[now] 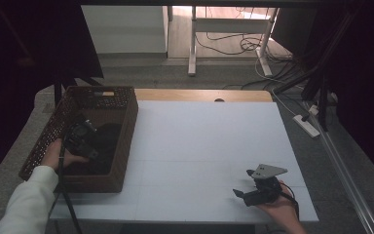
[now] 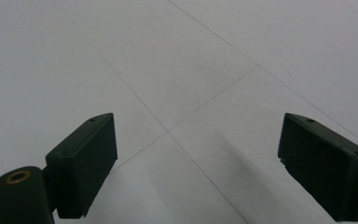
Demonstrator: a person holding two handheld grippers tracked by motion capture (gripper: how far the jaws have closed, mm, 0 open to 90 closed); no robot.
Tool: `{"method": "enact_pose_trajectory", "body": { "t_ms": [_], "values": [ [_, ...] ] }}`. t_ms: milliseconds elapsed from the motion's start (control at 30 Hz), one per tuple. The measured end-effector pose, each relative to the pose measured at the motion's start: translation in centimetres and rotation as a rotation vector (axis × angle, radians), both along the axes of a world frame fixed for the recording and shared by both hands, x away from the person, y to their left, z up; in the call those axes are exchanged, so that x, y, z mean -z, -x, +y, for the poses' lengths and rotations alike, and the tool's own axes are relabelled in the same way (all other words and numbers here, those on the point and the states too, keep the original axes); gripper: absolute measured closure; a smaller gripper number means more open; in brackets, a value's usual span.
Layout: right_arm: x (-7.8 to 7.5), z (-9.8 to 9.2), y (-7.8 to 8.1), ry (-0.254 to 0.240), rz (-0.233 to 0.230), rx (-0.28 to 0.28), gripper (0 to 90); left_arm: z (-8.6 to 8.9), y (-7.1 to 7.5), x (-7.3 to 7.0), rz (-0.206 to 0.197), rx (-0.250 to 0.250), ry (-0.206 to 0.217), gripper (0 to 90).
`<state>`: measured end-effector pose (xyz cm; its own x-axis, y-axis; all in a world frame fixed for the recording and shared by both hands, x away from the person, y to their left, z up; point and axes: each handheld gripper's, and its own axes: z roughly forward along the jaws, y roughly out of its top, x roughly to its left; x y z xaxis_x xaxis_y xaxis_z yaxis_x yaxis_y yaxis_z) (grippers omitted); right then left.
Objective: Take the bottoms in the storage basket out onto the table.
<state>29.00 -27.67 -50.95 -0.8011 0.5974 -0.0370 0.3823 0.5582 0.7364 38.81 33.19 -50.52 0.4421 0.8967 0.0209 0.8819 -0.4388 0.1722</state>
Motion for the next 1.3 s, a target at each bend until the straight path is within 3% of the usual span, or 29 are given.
{"method": "enact_pose_trajectory", "body": {
  "t_ms": [367,667,767,800,900,1000,1033,1067,1100,1133,1233,1267,1300],
  "values": [
    [0.1,0.1,0.0,0.011,0.009,-0.005,11.8,0.2,-0.2,0.6,0.029,-0.024,-0.032,2.7],
    [0.2,0.1,0.0,0.02,0.014,-0.007,11.8,0.7,-0.2,1.0,0.056,-0.052,0.009,3.7],
    [0.2,0.1,0.0,0.022,0.016,-0.008,11.8,0.9,-0.2,1.0,0.068,-0.057,0.053,10.3],
    [0.2,0.1,0.0,0.024,0.018,-0.009,11.8,1.0,-0.2,0.9,0.069,-0.055,0.057,16.7],
    [0.3,0.1,0.0,0.025,0.019,-0.008,11.8,1.0,-0.2,0.8,0.067,-0.042,0.057,21.4],
    [0.2,0.1,0.0,0.027,0.019,-0.009,11.8,0.8,-0.1,0.6,0.067,-0.014,0.063,34.2],
    [0.2,0.1,0.0,0.027,0.019,-0.009,11.8,0.8,-0.1,0.5,0.062,-0.01,0.063,34.2],
    [0.2,0.1,0.0,0.028,0.02,-0.009,11.8,0.9,0.0,0.3,0.046,-0.01,0.048,38.7],
    [0.3,0.1,0.0,0.029,0.019,-0.009,11.8,1.0,0.1,0.3,0.04,-0.009,0.048,48.7],
    [0.3,0.2,0.0,0.03,0.019,-0.009,11.8,1.1,0.1,0.2,0.04,-0.005,0.066,53.4],
    [0.3,0.2,0.0,0.031,0.02,-0.01,11.8,0.9,0.1,0.1,0.03,0.009,0.049,64.6],
    [0.3,0.1,-0.1,0.032,0.021,-0.01,11.8,0.9,0.1,0.0,0.028,0.017,0.051,73.1],
    [0.3,0.1,-0.1,0.032,0.021,-0.01,11.8,0.8,0.1,0.0,0.028,0.02,0.046,73.1]
  ]
}}
